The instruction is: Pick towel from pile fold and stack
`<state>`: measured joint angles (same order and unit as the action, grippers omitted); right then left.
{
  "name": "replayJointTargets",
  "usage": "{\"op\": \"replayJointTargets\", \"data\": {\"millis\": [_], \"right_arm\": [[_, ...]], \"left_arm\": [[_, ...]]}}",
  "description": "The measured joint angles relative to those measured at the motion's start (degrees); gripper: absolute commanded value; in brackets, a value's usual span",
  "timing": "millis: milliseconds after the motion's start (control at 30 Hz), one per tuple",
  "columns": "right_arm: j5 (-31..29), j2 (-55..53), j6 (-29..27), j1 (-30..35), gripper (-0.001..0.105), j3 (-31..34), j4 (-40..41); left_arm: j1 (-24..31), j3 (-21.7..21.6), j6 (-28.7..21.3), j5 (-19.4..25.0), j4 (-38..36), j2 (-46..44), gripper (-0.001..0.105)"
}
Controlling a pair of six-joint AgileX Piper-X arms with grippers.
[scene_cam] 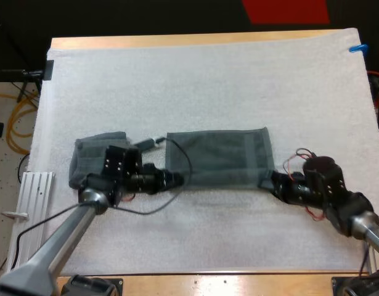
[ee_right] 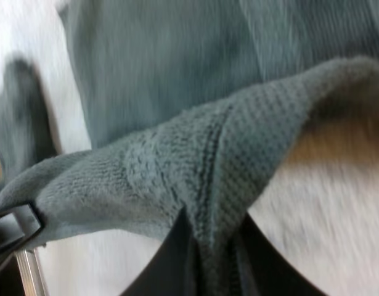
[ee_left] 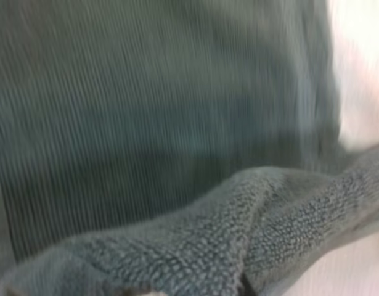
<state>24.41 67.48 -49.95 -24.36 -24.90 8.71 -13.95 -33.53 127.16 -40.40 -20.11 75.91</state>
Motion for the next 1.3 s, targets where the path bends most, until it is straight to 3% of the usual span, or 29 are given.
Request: {"op": "replayJointTargets", "data": {"millis": [167, 300, 600, 700, 767, 833, 900, 1000, 1200, 1300], "right_arm": [[-3.3, 7.9, 1.2, 0.0, 0.0, -2.9, -6.0], [-6.8, 12.1, 1.3, 0.0, 0.0, -5.8, -8.2], [-10.6, 17.5, 0.8, 0.0, 0.0, -7.7, -8.7], [-10.6, 17.9, -1.7, 0.0, 0.001, -7.7, -8.7], [-9.7, 17.9, -2.0, 0.0, 0.009, -7.7, -9.4], [-9.3, 17.9, -2.1, 0.0, 0.023, -7.7, -10.5], [-9.2, 18.2, -2.3, 0.0, 0.048, -7.7, -12.4], [-9.2, 19.1, -2.3, 0.0, 0.066, -7.7, -16.2], [-12.3, 21.3, -3.1, 0.0, 0.067, -8.0, -28.5], [-13.6, 21.1, -8.9, 0.0, 0.067, -9.4, -30.3]], "left_arm": [[3.3, 0.0, 4.9, -5.0, 11.8, 6.9, 0.0], [4.0, -0.3, 7.2, -6.0, 18.3, 11.9, 0.0], [4.0, -1.3, 7.5, -6.2, 26.7, 16.9, 0.0], [4.0, -1.8, 5.5, -5.8, 27.0, 16.9, 0.009], [4.0, -1.9, 4.1, -5.2, 27.0, 16.9, 0.017], [4.0, -2.0, 3.9, -4.5, 27.0, 16.9, 0.025], [4.0, -2.3, 4.0, -4.0, 27.0, 16.9, 0.036], [4.0, -3.5, 3.9, -3.7, 27.0, 16.9, 0.044], [4.0, -8.9, 1.0, -3.6, 27.0, 16.9, 0.044], [4.0, -12.1, 0.4, -4.2, 27.0, 16.9, 0.044]]}}
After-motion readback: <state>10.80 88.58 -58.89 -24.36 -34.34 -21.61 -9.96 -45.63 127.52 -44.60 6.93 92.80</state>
